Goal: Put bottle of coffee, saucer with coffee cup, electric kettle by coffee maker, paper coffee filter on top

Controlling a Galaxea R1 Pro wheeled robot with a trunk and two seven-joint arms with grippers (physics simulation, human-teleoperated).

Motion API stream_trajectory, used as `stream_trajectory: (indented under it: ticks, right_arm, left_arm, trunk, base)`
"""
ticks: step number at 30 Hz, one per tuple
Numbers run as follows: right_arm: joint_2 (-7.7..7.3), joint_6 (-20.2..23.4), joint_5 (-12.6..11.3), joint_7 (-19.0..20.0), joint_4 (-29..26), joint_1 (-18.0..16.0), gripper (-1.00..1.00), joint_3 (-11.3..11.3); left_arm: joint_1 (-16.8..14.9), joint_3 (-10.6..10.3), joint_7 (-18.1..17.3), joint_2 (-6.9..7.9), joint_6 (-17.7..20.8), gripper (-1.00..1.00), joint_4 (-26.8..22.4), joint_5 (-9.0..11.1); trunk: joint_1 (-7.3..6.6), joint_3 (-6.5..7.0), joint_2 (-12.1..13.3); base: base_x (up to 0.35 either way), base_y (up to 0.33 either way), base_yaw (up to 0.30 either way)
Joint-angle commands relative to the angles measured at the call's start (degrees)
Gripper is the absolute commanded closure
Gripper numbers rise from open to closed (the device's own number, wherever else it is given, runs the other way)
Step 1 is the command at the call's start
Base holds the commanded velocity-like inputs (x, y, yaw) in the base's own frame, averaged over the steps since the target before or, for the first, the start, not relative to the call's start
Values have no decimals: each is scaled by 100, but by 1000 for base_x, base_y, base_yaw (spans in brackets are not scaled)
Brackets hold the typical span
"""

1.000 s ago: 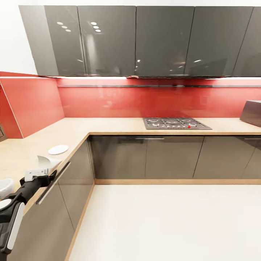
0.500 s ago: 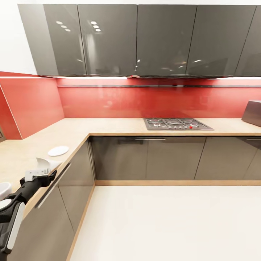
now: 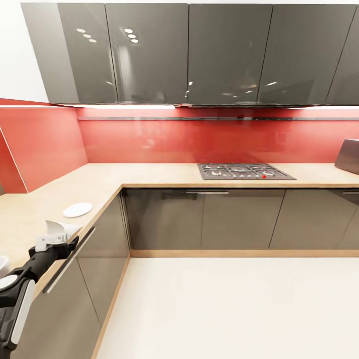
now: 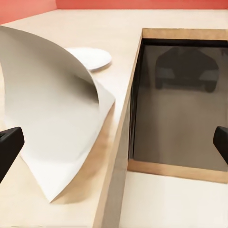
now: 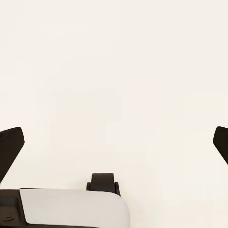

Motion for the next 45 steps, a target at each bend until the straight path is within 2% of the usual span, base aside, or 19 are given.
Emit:
stream_trajectory:
  ticks: [1,12,45]
  right_arm:
    - [0,-18,2,-1,4,-4,-100,3]
    - [0,-18,2,-1,4,-4,-100,0]
    - [-1,-18,2,-1,4,-4,-100,3]
  left_arm:
    - [-5,8,-28,-1,38,-100,20,16]
    - [-5,-20,-32,-1,38,-100,192,20]
    - [-5,-16,-32,-1,38,-100,212,23]
  trunk:
    - [0,-6,-3]
    - [0,-6,-3]
    - [0,-6,-3]
  base:
    - [23,0,0]
    - [55,0,0]
    - [45,14,0]
